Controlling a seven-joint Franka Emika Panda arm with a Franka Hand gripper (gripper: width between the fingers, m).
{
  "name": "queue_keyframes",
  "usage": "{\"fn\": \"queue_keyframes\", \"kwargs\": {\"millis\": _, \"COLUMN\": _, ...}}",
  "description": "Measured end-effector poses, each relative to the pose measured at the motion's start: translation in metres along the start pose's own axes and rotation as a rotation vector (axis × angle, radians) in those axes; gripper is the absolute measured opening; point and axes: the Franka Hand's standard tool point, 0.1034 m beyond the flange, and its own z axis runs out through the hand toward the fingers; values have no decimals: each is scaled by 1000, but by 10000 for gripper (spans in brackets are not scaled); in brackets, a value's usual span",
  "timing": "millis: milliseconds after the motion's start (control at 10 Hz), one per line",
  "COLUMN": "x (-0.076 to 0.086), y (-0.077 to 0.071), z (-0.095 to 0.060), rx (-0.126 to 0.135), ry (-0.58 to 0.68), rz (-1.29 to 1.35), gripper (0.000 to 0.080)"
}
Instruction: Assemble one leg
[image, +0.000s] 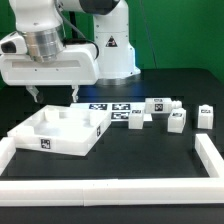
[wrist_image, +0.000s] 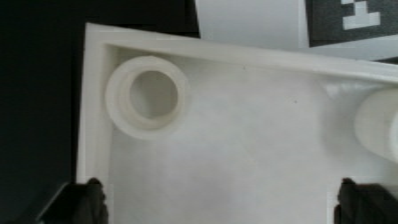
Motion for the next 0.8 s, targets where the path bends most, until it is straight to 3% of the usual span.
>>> {"fn": "queue_keyframes", "kwargs": {"millis": 200, "x": 23, "y": 32, "z": 9, "rx": -49, "ry": 20, "rz": 24, "gripper": 648}}
{"fn": "queue_keyframes", "kwargs": {"millis": 500, "x": 22, "y": 62, "z": 24, "rx": -106, "ry": 83, "rz": -39, "gripper": 649}}
{"fn": "queue_keyframes", "kwargs": {"millis": 600, "x": 21, "y": 63, "z": 30, "rx": -119, "ry": 91, "rz": -46, "gripper": 648}}
{"fn": "queue_keyframes", "kwargs": {"millis": 800, "x": 18, "y": 57, "z": 37, "rx": -110, "ry": 79, "rz": -45, "gripper": 648}}
